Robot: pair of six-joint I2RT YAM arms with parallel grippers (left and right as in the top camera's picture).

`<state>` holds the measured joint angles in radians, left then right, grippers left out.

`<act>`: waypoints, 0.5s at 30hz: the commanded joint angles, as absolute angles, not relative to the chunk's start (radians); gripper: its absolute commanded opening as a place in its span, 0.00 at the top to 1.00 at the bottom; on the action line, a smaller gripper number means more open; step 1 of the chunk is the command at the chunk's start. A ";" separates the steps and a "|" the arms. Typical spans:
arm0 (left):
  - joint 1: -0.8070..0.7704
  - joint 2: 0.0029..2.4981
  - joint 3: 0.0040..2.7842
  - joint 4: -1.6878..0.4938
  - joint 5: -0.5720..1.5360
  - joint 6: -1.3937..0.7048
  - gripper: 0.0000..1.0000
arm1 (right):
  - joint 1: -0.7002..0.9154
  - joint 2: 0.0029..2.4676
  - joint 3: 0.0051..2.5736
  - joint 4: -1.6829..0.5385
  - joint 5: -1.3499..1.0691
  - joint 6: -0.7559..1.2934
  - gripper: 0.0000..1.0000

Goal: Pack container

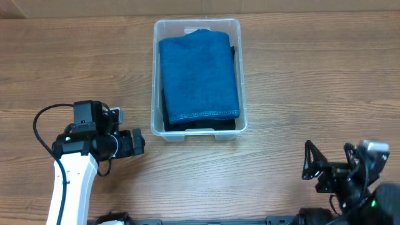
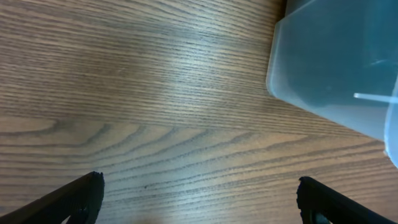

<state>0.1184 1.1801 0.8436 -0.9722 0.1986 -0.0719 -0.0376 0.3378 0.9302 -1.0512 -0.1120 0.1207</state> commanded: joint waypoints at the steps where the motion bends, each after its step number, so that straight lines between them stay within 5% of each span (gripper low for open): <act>1: 0.117 1.215 0.838 -0.970 0.210 -0.075 0.00 | -0.028 0.179 0.703 -0.913 -0.136 0.077 0.00; 13: 0.117 1.227 0.838 -0.970 0.210 -0.075 0.00 | -0.028 0.026 0.012 0.065 -0.147 0.078 0.00; 15: 0.117 1.227 0.838 -0.970 0.210 -0.075 0.00 | -0.027 0.020 0.008 0.053 -0.119 0.078 0.00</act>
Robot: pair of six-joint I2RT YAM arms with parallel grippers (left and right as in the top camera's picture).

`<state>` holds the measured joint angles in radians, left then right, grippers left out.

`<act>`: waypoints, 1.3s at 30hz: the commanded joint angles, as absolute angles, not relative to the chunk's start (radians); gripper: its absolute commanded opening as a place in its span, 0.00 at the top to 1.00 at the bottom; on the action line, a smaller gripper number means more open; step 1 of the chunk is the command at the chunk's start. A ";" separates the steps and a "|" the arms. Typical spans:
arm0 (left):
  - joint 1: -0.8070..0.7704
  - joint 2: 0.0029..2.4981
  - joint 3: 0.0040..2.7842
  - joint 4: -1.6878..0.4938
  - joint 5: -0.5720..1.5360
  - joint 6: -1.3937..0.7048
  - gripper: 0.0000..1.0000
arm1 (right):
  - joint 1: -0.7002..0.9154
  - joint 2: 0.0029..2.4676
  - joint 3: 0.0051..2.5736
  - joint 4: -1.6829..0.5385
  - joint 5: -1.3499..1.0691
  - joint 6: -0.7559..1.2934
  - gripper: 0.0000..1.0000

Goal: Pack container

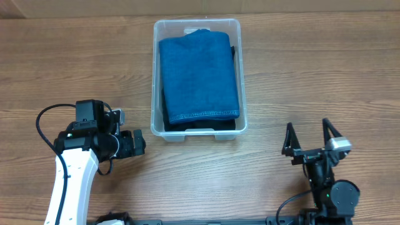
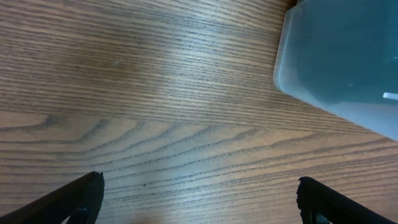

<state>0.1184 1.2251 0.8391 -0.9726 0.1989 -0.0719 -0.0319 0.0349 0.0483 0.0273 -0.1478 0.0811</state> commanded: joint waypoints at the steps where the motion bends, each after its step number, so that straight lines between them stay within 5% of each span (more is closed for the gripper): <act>1: 0.117 1.227 0.838 -0.970 0.210 -0.075 0.00 | -0.027 0.017 0.008 0.054 -0.115 0.078 0.00; 39: 0.117 1.138 0.838 -0.970 0.141 -0.063 0.00 | -0.027 0.013 0.009 -0.073 -0.113 0.078 0.00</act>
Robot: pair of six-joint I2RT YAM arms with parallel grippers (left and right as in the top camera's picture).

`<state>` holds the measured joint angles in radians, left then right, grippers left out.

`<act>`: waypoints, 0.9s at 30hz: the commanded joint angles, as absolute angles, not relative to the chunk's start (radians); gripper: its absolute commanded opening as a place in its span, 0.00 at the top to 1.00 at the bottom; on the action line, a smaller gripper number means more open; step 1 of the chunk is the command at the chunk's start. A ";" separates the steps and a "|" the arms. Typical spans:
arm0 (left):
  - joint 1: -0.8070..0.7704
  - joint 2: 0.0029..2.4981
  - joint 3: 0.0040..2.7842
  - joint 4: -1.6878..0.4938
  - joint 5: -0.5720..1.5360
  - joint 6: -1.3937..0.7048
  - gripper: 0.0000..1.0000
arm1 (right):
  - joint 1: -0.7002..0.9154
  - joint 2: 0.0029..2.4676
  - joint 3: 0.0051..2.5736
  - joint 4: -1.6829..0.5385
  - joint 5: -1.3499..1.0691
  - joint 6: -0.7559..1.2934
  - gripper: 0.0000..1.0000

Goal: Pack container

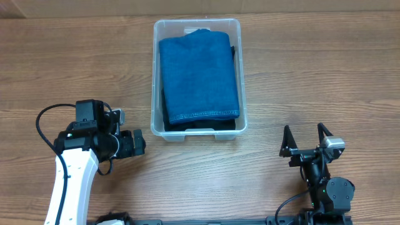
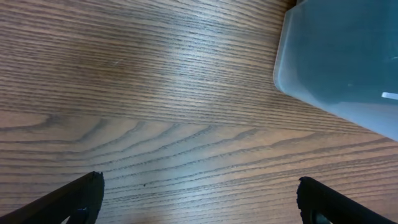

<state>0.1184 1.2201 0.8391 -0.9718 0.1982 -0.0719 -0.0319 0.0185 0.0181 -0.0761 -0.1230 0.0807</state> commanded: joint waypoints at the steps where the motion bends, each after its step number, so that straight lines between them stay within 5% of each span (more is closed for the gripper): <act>1: 0.118 1.106 0.838 -0.960 0.116 -0.061 0.00 | -0.027 0.013 0.009 -0.073 -0.113 0.078 0.00; 9: 0.117 0.733 0.754 -0.681 0.101 0.124 0.00 | -0.027 0.013 0.009 -0.073 -0.113 0.078 0.00; 27: 0.061 0.133 0.037 0.130 0.112 0.071 0.00 | -0.027 0.013 0.009 -0.073 -0.113 0.078 0.00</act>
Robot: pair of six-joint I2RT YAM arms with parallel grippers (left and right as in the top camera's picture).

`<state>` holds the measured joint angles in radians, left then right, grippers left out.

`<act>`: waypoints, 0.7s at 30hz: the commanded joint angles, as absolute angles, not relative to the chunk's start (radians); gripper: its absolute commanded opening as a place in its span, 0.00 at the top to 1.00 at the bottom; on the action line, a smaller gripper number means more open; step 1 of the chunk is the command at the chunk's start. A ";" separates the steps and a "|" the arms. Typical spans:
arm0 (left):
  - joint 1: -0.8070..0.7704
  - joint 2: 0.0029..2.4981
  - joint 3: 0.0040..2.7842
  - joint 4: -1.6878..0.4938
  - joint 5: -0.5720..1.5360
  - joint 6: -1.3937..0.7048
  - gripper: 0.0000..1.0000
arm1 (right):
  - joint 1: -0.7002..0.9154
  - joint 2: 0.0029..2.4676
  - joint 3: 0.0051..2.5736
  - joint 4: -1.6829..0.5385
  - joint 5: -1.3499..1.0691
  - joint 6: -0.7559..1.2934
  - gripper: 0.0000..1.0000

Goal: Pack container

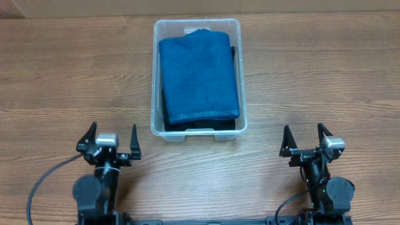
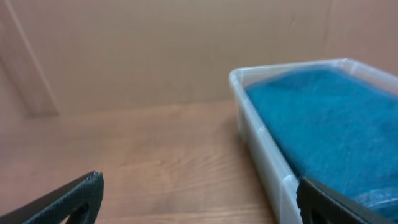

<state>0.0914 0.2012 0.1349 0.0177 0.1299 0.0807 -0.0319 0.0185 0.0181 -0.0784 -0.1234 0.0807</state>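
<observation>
A clear plastic container [image 1: 156,75] stands at the table's back middle, with a folded blue towel [image 1: 199,75] lying on dark fabric inside it. The left wrist view shows the same container [image 2: 258,130] and towel [image 2: 323,112] at the right. My left gripper [image 1: 107,139] rests open near the front edge, left of the container, with nothing between its fingers [image 2: 68,199]. My right gripper [image 1: 306,139] rests open at the front right, also with nothing in it.
Bare wooden table [image 1: 69,69] lies on both sides of the container. A brown cardboard wall [image 2: 155,50] stands behind the table.
My left arm was beside the container's front left corner, pointing down at the table. It now sits folded at the front edge, gripper pointing toward the back. The right arm has not moved.
At first my left gripper hung open beside the container and my right arm was low at the front right corner. Then the right arm stood folded at the front edge. Now the left arm is folded there too. The towel has stayed in the container throughout.
</observation>
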 commanded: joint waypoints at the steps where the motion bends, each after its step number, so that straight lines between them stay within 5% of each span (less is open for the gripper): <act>1: 0.052 0.115 0.010 0.165 0.098 0.071 0.00 | -0.027 0.013 0.009 -0.073 -0.113 0.078 0.00; 9: -0.013 0.004 0.005 -0.079 0.035 0.040 0.00 | -0.027 0.013 0.009 -0.073 -0.113 0.078 0.00; 21: -0.014 0.005 0.005 -0.076 0.026 -0.026 0.00 | -0.027 0.013 0.009 -0.073 -0.113 0.078 0.00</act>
